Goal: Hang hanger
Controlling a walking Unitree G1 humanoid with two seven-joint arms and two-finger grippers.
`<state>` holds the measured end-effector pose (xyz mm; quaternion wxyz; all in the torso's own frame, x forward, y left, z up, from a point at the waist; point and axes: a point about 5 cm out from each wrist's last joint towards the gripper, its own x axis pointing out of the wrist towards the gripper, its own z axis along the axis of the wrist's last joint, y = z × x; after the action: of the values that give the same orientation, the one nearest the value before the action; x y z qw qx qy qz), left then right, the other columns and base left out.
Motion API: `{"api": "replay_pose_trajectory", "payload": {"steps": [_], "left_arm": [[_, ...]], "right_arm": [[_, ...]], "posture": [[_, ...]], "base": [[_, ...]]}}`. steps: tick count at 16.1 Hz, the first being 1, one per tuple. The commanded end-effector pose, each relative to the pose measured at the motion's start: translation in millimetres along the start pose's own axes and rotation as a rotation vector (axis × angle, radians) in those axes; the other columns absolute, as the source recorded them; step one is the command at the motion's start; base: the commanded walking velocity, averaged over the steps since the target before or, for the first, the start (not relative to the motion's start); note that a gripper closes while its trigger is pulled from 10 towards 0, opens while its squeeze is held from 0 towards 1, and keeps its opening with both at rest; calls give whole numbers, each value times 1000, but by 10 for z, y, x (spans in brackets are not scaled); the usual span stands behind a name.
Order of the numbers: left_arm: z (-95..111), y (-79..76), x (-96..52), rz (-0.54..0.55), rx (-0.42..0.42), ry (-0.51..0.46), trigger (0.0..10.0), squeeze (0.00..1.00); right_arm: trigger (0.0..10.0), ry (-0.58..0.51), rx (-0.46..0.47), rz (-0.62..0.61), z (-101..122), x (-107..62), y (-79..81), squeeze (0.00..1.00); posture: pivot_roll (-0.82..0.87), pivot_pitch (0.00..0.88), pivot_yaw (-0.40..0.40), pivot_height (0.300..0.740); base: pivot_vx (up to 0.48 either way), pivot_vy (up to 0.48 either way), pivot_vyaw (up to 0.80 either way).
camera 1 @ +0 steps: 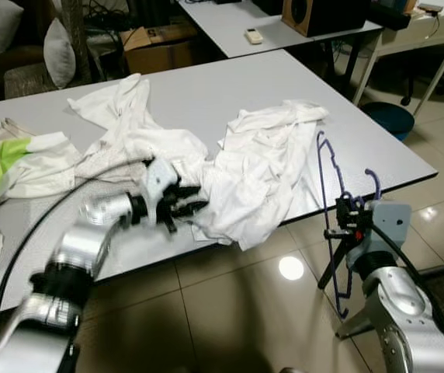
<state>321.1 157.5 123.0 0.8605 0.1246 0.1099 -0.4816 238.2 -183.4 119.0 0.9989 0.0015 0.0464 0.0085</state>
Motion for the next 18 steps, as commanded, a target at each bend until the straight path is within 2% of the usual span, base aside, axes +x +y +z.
{"api": "replay_pose_trajectory", "payload": {"steps": [1,3,4,5,6,9,11,13,14,15,16,17,18], "left_arm": [[45,11,-1,35,5,-29,10000,0],[142,92,-33,151,-27,-139,10000,0],[188,99,-48,165,-43,-174,10000,0],[262,56,-76,130,-75,-228,10000,0],[269,9,-84,90,-74,-227,10000,0],[140,-140,-57,-6,-27,-122,10000,0],[25,-146,-25,28,19,-37,10000,0],[-28,-107,-5,85,54,6,10000,0],[-28,-96,0,104,64,15,8980,0],[-19,-98,5,104,70,14,4000,0],[-13,-103,14,102,74,10,2314,0],[-5,-106,27,103,70,-1,0,0],[-1,-114,43,101,59,-17,0,0]], "right_arm": [[10000,-3,2,19,29,7,17,0],[10000,-4,-1,26,40,22,24,0],[10000,-3,-1,27,41,22,25,0],[10000,-2,0,28,39,21,27,0],[10000,-1,0,28,38,19,28,0],[10000,-2,3,26,39,19,31,0],[10000,-3,4,23,39,18,32,0],[10000,-3,5,21,40,15,31,0],[10000,-3,5,20,38,12,32,0],[10000,-3,5,20,36,10,34,0],[10000,-3,5,19,34,10,35,0],[10000,-3,6,19,33,11,37,0],[10000,-3,6,18,33,15,39,0]], "posture": [[-153,0,61,740],[-151,0,59,740],[-151,0,59,740],[-151,0,61,740],[-151,0,63,740],[-155,0,69,740],[-157,0,71,740],[-158,0,74,740],[-158,0,74,740],[-157,0,74,740],[-157,0,75,740],[-158,0,75,740],[-159,0,77,740]], "base": [[0,0,0],[0,0,0],[0,0,0],[0,0,0],[0,0,0],[0,0,0],[0,0,0],[0,0,0],[0,0,0],[0,0,0],[0,0,0],[0,0,0],[0,0,0]]}}
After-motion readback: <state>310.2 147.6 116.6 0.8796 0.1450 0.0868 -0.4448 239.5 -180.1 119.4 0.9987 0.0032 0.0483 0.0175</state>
